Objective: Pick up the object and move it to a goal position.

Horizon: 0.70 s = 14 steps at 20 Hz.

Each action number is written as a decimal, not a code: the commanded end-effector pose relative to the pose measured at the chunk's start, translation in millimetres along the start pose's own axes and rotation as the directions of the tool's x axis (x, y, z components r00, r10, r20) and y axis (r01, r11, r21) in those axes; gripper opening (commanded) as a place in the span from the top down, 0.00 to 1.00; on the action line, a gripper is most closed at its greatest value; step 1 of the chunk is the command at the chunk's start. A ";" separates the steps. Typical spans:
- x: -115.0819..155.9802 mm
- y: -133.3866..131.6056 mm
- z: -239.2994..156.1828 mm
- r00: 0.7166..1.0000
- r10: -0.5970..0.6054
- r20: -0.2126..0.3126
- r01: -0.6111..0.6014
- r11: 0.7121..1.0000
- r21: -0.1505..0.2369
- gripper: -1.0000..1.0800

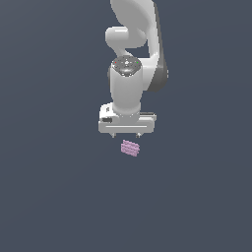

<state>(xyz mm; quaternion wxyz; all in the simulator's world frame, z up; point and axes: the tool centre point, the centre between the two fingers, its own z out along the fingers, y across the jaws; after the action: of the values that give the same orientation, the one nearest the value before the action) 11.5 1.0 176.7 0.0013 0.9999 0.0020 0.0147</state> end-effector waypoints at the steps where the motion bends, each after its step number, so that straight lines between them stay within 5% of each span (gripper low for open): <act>1: 0.0 0.0 0.0 1.000 0.000 0.000 0.000 1.000 0.000 0.04; 14: 4.3 6.3 -8.4 0.999 -0.052 -0.014 0.052 0.999 -0.018 0.04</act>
<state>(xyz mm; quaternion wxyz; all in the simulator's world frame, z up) 15.2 -4.9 184.5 0.0098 0.9994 0.0266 0.0213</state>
